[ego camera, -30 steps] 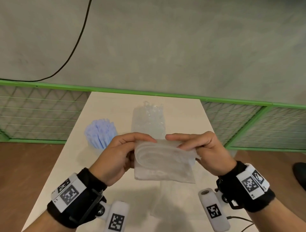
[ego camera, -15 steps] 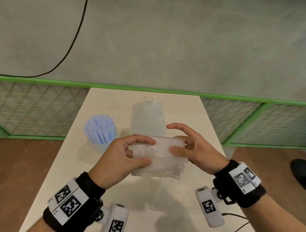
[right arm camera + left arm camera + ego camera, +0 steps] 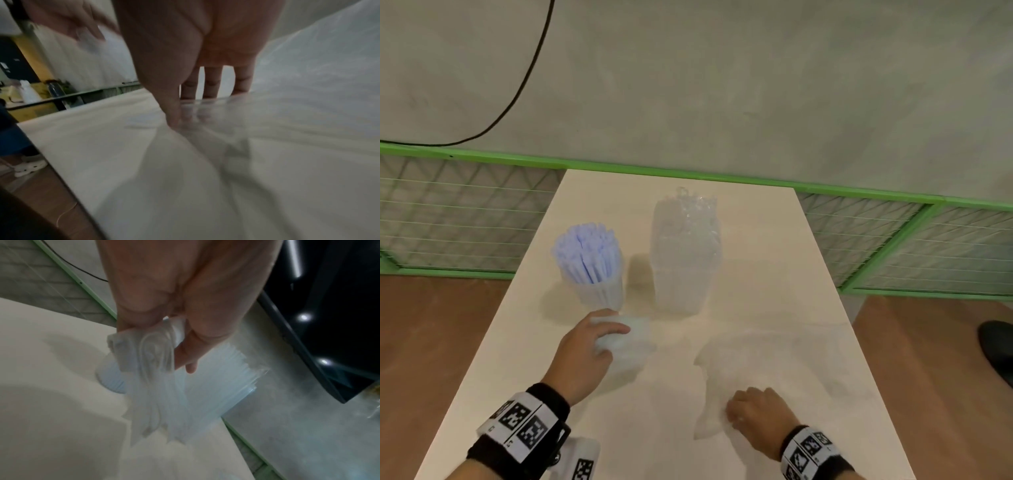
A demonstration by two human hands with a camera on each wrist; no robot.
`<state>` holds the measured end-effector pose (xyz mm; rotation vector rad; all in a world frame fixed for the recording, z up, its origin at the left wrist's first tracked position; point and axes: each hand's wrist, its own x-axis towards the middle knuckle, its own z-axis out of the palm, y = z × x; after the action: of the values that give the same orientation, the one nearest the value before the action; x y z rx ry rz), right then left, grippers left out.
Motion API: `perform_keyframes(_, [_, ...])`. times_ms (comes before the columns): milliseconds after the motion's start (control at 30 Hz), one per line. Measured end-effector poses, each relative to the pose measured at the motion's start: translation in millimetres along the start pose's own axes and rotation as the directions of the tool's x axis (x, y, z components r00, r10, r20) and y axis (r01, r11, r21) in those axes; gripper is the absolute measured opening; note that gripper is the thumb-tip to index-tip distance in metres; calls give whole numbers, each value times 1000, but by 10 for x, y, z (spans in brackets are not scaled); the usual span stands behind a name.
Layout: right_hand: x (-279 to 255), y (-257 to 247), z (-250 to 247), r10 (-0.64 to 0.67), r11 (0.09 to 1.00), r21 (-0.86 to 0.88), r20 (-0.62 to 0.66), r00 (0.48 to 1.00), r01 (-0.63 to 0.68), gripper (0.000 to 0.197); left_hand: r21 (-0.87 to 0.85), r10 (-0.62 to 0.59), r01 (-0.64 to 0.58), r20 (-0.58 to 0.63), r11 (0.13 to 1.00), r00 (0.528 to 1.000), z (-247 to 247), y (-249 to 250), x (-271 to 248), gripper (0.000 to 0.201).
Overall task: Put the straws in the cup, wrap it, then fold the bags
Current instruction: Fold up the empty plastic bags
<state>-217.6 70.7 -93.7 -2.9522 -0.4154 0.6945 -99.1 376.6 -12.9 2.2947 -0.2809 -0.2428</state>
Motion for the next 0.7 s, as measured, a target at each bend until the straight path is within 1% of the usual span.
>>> perform_keyframes(33, [-14,5,-92,-13,997,74,-8,1000,14,19,-10,-15,15,32,1000,999,31,-44,5,54])
perform_keyframes(67, [-37,11,-230,-33,975,221,-16,999,36,17,-18,-29,30,62,999,998,57,-82,4,50])
perform_keyframes(100, [-77,4,-409,-55,910,407,-60,997,74,16,-20,-46,48,87,999,995,74,-115,-1,46])
perform_keyframes(133, [-140,-16,-639,-64,804,577,-153,986,141,15,-27,-56,60,108,998,993,88,-140,-14,43])
perform_keyframes(167, [-217,-41,-888,-36,671,713,-241,970,202,15,-45,-68,74,128,996,989,99,-156,-27,44])
perform_keyframes(200, [-303,-53,-1131,5,520,815,-302,953,256,14,-82,-67,80,148,993,987,110,-153,-41,48])
perform_keyframes(233, [-391,-64,-1365,34,372,875,-347,937,310,14,-129,-63,85,165,988,984,110,-140,-46,55])
perform_keyframes(267, [-469,-78,-1576,53,238,900,-387,920,365,14,-182,-51,86,188,979,981,97,-94,-57,62])
perform_keyframes(300, [-529,-91,-1754,73,136,901,-423,903,412,14,-231,-37,92,232,969,972,81,-32,-59,68])
perform_keyframes(333, [-569,-96,-1886,102,64,894,-448,888,443,15,-283,-10,94,287,955,958,62,39,-58,72])
perform_keyframes(367, [-587,-94,-1990,144,14,886,-461,876,464,17,-345,30,98,347,933,937,50,125,-53,75])
perform_keyframes(400, [-587,-92,-2062,191,-18,877,-468,863,480,21,-415,75,108,401,903,913,50,219,-52,77])
perform_keyframes(433, [-573,-83,-2106,238,-26,870,-474,848,493,27,-483,110,131,440,866,891,52,318,-62,80])
perform_keyframes(500, [-516,-61,-2156,343,-2,855,-487,803,519,35,-595,174,183,491,782,854,31,509,-84,85])
perform_keyframes(567, [-462,-35,-2176,450,31,838,-498,741,545,34,-657,229,201,507,726,831,-52,673,-113,77])
perform_keyframes(600, [-440,-21,-2176,496,53,831,-503,708,553,29,-670,252,198,511,715,822,-109,739,-134,74])
perform_keyframes(633, [-422,-5,-2174,533,77,824,-510,675,561,23,-668,273,176,510,723,816,-159,782,-147,73])
perform_keyframes(700, [-397,18,-2169,587,96,811,-515,625,577,13,-639,303,106,496,762,813,-228,868,-161,68])
